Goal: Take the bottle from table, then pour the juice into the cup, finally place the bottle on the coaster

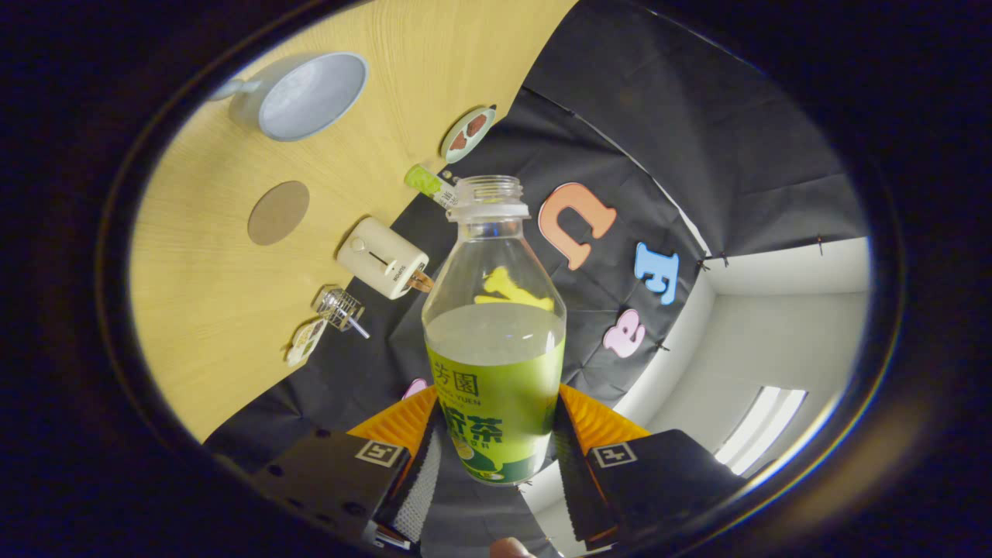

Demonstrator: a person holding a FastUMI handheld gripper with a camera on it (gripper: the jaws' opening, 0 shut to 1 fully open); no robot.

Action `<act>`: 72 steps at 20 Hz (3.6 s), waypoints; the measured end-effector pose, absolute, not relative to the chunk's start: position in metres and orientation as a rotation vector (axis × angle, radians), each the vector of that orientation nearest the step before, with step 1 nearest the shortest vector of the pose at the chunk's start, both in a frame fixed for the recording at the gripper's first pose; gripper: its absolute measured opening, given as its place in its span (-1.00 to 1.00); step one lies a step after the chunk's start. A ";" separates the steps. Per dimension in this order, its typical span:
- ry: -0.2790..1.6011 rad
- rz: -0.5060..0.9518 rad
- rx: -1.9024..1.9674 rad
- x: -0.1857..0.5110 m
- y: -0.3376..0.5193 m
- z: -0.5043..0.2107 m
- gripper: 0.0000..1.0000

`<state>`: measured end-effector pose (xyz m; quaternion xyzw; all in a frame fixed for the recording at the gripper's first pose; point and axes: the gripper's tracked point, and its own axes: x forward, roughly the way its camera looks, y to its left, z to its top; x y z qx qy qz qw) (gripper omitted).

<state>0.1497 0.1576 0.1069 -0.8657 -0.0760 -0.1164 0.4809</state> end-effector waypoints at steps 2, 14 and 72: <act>-0.194 -0.285 -2.112 0.149 0.159 0.107 0.48; -0.075 -0.220 -1.842 0.145 0.140 0.075 0.48; 0.368 0.229 -0.014 0.294 0.181 -0.144 0.57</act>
